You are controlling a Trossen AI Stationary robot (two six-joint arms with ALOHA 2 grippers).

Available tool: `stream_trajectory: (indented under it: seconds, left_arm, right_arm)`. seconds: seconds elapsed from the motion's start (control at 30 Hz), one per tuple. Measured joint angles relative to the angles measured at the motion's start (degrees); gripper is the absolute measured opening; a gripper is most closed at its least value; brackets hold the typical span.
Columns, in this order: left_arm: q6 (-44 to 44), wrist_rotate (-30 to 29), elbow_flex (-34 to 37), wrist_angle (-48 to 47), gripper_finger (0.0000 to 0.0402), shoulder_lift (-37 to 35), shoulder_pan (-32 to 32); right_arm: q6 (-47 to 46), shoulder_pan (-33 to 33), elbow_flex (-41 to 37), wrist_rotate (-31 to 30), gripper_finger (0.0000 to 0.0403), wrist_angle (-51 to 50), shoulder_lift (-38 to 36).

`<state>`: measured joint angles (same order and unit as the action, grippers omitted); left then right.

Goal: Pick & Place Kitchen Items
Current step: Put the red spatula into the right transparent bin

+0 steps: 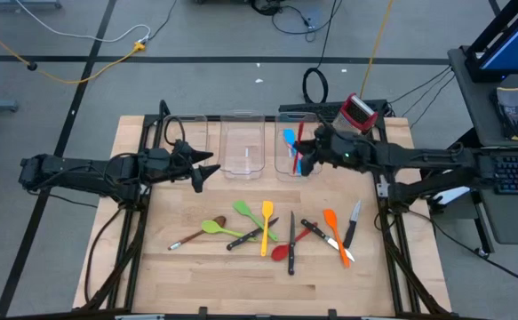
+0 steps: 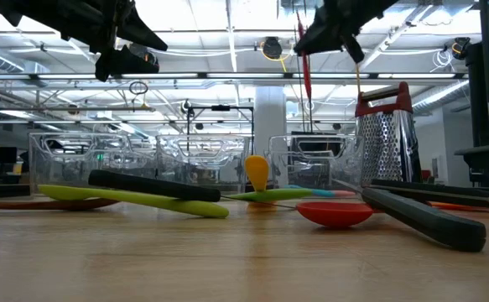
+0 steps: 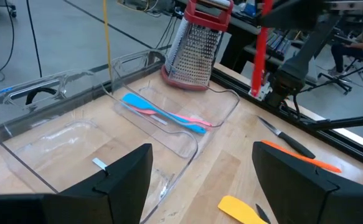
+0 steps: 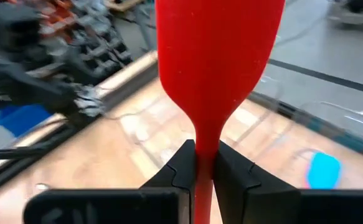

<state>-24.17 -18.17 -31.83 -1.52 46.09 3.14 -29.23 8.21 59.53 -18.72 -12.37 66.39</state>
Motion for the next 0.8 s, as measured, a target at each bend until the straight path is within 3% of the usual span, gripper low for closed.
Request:
stream_trajectory:
  seconds: [0.23, 0.8]
  left_arm:
    - [0.99, 0.0, 0.0, 0.0, 0.0278, 0.0, 0.0]
    - [1.14, 0.0, 0.0, 0.01, 0.0278, 0.0, 0.0]
  right_arm:
    - [0.57, 6.56, 2.03, 6.94, 0.0025, -1.08, 6.07]
    - [2.93, 15.41, 2.03, 7.05, 0.0025, -5.65, 16.12]
